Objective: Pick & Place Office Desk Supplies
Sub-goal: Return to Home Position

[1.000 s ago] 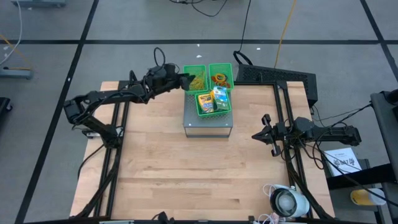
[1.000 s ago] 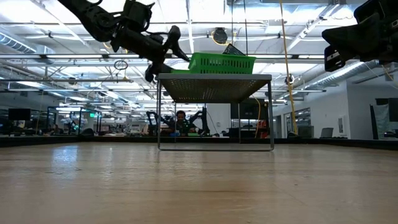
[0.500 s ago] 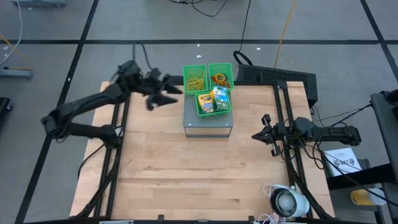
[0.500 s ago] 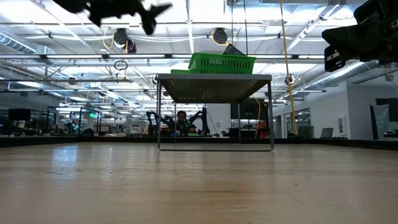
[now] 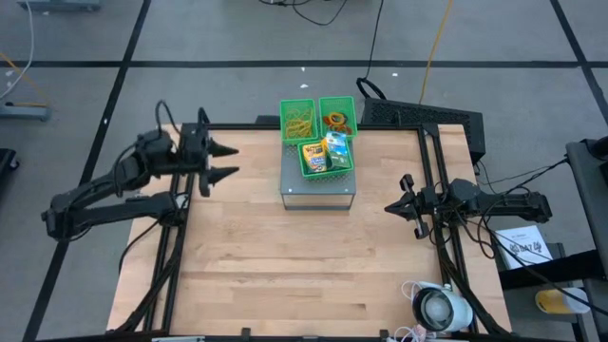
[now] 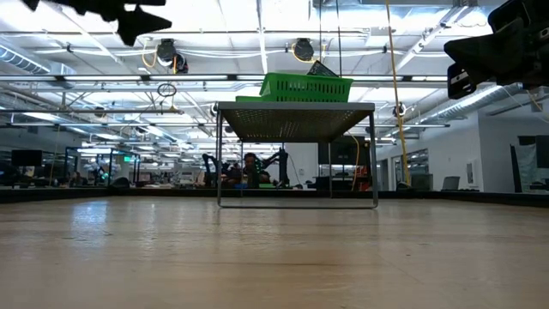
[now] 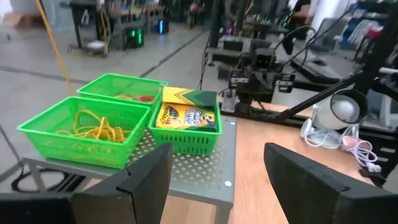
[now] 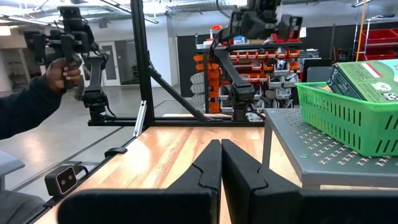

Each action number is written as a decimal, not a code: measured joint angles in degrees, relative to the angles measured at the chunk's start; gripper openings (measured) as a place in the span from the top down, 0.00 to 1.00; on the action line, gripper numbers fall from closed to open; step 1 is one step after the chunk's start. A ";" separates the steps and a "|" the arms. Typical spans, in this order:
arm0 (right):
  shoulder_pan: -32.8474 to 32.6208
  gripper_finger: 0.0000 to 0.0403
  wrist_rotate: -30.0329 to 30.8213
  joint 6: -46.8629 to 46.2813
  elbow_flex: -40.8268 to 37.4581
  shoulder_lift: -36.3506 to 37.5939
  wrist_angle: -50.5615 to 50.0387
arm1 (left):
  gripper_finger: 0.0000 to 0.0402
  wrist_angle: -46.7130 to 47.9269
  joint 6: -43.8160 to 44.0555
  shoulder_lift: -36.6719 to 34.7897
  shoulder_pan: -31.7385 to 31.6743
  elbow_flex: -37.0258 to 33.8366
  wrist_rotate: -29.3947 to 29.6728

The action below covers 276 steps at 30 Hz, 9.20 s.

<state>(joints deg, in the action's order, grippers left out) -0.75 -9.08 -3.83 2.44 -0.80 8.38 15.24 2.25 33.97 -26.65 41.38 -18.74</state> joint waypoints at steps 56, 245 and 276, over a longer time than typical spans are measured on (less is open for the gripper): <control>0.01 1.00 0.00 0.00 0.00 0.00 0.00 | 0.34 -26.29 -4.97 -33.66 30.94 -39.37 13.33; 0.01 1.00 -0.01 0.00 0.00 0.00 -0.02 | 0.34 -13.74 -7.79 -33.61 30.92 -39.40 14.36; 0.02 1.00 -0.02 0.00 0.00 0.00 -0.01 | 0.34 -13.74 -7.79 -33.62 30.92 -39.40 14.36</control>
<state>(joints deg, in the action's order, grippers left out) -0.73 -9.10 -3.84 2.44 -0.80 8.37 1.50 -5.54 0.36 4.27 1.98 -4.38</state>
